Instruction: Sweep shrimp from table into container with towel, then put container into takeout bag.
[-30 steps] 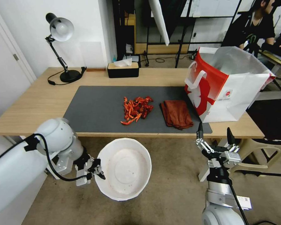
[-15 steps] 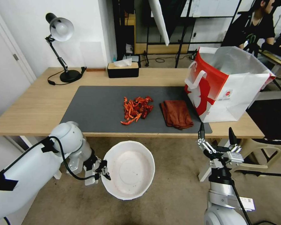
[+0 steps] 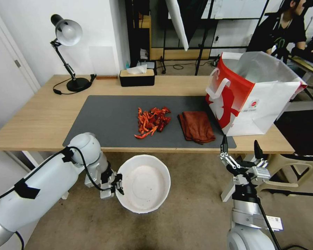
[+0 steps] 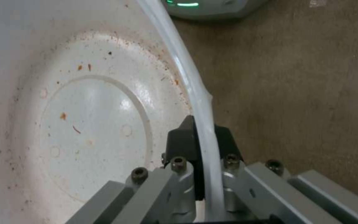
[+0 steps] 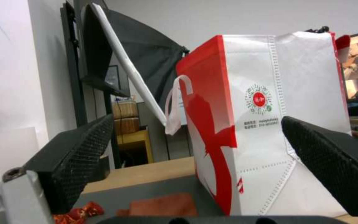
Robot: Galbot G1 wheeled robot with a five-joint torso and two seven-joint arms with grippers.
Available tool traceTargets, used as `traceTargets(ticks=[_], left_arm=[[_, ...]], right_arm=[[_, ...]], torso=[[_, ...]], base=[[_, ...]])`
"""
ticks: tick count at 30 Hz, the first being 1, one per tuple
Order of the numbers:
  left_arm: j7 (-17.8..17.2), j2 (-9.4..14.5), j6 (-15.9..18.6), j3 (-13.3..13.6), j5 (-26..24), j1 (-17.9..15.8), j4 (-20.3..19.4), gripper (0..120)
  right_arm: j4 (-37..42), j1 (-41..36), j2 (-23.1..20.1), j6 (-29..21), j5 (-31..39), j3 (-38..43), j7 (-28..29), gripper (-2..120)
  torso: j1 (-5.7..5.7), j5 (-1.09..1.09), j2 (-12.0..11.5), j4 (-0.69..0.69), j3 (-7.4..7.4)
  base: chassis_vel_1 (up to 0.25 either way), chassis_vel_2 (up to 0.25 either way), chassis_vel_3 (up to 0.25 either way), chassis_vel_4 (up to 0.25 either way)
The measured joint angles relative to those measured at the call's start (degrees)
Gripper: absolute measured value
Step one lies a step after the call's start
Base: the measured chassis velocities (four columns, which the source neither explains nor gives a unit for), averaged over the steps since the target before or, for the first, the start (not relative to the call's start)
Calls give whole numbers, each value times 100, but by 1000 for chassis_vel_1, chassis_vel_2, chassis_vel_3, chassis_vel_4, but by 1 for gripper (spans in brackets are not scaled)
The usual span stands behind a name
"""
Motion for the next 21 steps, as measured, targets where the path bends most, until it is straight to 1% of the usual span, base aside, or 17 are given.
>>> traceTargets(ticks=[5, 7, 8, 12, 13, 15, 16, 19, 21], left_arm=[[0, -41, 1, 130, 14, -146, 188, 0], [2, -82, 2, 276, 16, -266, 330, 0], [2, -82, 2, 276, 16, -266, 330, 0], [2, -207, 4, 576, 51, -464, 455, 0], [2, -207, 4, 576, 51, -464, 455, 0], [2, -292, 5, 786, 54, -582, 506, 0], [2, -324, 6, 846, 54, -629, 529, 0], [2, -355, 6, 892, 54, -677, 551, 0], [2, -418, 8, 1039, 48, -807, 605, 0]], right_arm=[[-20, 54, -39, -43, 42, 6, 29, 100], [-39, 99, -57, -77, 61, 6, 51, 100], [-39, 99, -57, -77, 61, 6, 51, 100], [-99, 198, -73, -135, 78, -12, 72, 100], [-99, 198, -73, -135, 78, -12, 72, 100], [-151, 266, -81, -184, 78, -31, 103, 100], [-161, 283, -84, -211, 74, -41, 121, 100], [-164, 294, -90, -253, 65, -55, 152, 100], [-164, 357, -115, -385, -14, -101, 299, 100]], torso=[[1, 0, 0, 0, 0], [0, 1, 0, 0, 0], [0, 1, 0, 0, 0], [0, 0, 0, -1, 0], [0, 0, 0, -1, 0], [0, 0, 0, 0, 0], [0, 0, 0, 0, 1], [0, 0, 0, -1, 0], [0, 0, 0, -1, 0]], base=[[0, 0, 0, 0], [0, 0, 0, 0], [0, 0, 0, 0], [0, 0, 0, 0], [0, 0, 0, 0], [0, 0, 0, 0], [0, 0, 0, 0], [0, 0, 0, 0], [0, 0, 0, 0]])
